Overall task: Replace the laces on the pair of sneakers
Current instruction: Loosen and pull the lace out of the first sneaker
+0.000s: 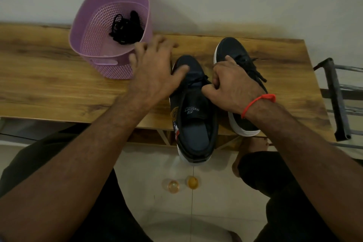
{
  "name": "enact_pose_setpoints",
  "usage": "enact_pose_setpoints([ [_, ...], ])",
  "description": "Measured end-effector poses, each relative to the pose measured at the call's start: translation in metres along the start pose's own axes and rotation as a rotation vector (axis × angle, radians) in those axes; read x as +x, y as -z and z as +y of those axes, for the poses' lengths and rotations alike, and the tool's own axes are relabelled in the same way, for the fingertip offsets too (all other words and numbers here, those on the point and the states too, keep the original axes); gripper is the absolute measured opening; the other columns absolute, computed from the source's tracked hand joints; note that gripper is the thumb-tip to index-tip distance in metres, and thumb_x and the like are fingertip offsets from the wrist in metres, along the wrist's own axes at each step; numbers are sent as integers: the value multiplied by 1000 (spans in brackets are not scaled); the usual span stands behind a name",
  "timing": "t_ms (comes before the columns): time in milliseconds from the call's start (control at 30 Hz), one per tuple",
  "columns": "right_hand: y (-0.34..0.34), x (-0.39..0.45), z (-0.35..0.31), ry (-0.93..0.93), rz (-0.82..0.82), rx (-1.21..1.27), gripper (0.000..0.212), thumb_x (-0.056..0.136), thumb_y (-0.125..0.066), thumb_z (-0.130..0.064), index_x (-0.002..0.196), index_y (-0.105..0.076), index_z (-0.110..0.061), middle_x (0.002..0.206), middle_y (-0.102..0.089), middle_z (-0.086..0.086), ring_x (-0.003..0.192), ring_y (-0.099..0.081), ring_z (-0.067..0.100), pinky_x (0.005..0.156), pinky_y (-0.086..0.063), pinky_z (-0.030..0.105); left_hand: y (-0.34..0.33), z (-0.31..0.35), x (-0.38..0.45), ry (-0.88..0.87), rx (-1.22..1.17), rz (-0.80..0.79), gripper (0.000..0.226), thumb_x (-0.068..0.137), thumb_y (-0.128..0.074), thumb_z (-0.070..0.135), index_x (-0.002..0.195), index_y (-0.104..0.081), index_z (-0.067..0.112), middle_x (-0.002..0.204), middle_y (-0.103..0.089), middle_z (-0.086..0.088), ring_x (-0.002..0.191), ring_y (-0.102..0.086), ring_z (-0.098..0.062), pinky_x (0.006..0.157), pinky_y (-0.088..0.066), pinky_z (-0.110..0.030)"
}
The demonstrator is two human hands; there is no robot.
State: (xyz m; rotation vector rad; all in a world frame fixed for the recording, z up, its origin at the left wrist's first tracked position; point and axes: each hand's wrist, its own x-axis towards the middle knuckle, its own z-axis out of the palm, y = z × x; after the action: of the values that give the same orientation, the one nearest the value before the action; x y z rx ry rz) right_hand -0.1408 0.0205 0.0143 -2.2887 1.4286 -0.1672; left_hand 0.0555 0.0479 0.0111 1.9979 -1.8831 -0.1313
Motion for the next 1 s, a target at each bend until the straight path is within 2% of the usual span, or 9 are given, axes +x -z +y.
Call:
enact_pose_setpoints([
  [67,0,-1,1,-7,-2,23,23,84,-56,-32,72,-38,-25,94,-47,2,130,-43,37,121,-22,47,-6,7,-4,-46,-12,-87,74,82,-64,68,145,-47,35,156,-32,1,135,-27,-29,103,-28,-46],
  [133,-2,-2,3,-21,3,49,15,85,-56,-32,89,-49,-19,114,-52,7,143,-29,35,121,-21,47,-9,7,-8,-60,3,-187,83,76,-68,68,149,-41,39,161,-21,-1,138,-19,-31,105,-25,-48],
  [200,-1,-4,3,-6,-13,69,30,87,-55,-24,116,-50,-18,140,-44,7,151,-11,32,122,-19,47,-8,0,-8,-47,39,-222,87,73,-71,60,149,-35,42,163,-13,-1,139,-16,-33,107,-23,-49],
  [267,0,-3,2,30,-54,28,49,89,-53,-16,137,-43,-23,157,-28,9,152,-1,33,123,-12,49,-3,-9,-8,-15,57,-204,87,70,-74,56,147,-36,45,163,-11,0,138,-16,-33,106,-23,-49],
  [367,-1,-1,1,47,-147,-72,64,92,-50,-11,149,-32,-33,165,-9,9,152,7,34,122,-2,51,2,-21,-8,42,58,-215,88,70,-76,55,146,-34,47,162,-10,4,137,-16,-31,105,-22,-49],
  [600,-5,1,-5,109,-133,-97,64,91,-52,-7,148,-36,-32,164,-13,7,152,5,32,122,-2,48,3,-22,-13,26,17,-231,84,76,-74,58,149,-33,46,162,-12,4,139,-15,-30,111,-20,-50],
  [767,-17,6,-16,179,-49,-136,49,96,-57,-32,142,-47,-22,161,-24,10,153,-5,30,124,-12,50,4,-14,-14,3,6,-229,81,80,-72,55,151,-34,44,163,-11,2,140,-15,-30,112,-20,-49],
  [900,-27,11,-27,196,6,-191,35,95,-59,-34,126,-59,-17,156,-34,8,151,-14,30,122,-19,52,5,-12,-15,-1,4,-247,81,81,-72,51,152,-34,43,164,-10,1,141,-15,-29,112,-20,-48],
  [1000,-22,11,-28,208,81,-108,17,91,-62,-27,104,-64,-15,136,-52,8,138,-38,29,112,-35,48,5,-14,-14,3,20,-251,82,81,-73,52,152,-33,43,164,-10,2,141,-16,-30,111,-21,-47],
])
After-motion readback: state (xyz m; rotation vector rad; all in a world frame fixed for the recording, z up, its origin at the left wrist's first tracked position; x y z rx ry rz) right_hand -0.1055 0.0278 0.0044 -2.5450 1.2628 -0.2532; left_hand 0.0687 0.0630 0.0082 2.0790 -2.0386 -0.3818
